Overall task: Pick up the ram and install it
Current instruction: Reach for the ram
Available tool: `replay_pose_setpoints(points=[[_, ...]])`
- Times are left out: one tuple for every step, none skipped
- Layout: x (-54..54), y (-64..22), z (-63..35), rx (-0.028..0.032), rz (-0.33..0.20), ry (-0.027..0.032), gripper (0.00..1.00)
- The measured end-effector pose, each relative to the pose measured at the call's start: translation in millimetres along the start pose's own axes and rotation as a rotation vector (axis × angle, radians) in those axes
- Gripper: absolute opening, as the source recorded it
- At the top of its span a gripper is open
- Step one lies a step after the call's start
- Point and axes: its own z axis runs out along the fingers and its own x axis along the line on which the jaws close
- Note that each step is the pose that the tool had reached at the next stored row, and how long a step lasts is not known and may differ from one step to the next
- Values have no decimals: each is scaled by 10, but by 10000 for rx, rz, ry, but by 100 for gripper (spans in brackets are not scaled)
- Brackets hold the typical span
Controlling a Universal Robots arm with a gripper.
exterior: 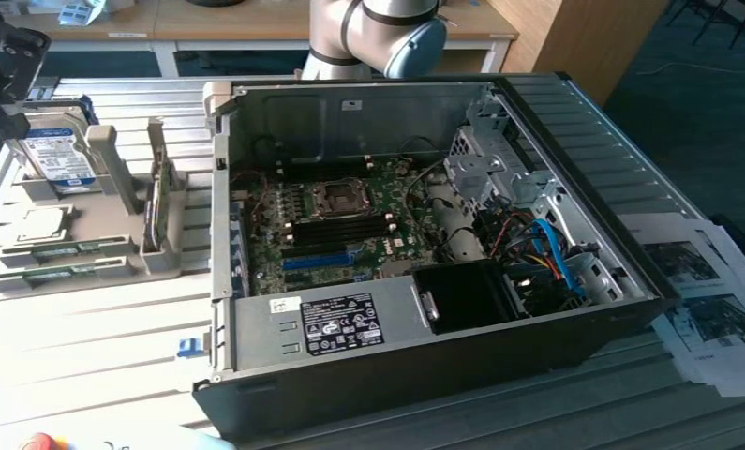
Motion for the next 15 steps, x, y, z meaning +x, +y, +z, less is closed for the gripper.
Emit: replay_pose_setpoints(points=[[18,-2,0,0,0,-1,10],[35,-3,-1,-1,-1,-1,10],[52,-4,-1,0,-1,0,10],[65,-5,-1,0,0,0,10],[68,-6,-1,0,0,0,10],[68,-6,-1,0,-1,-1,10],[68,-6,-1,-1,-2,-1,10],[68,-6,-2,0,-2,-1,10],[69,-5,-2,0,-1,-1,10],[69,-5,-2,0,0,0,10],[69,-5,-2,0,0,-1,10],[69,-5,-1,-1,0,-1,10],[71,-5,-1,0,0,0,10],[76,-3,-1,0,2,-1,10],[81,3,0,-1,1,-2,10]])
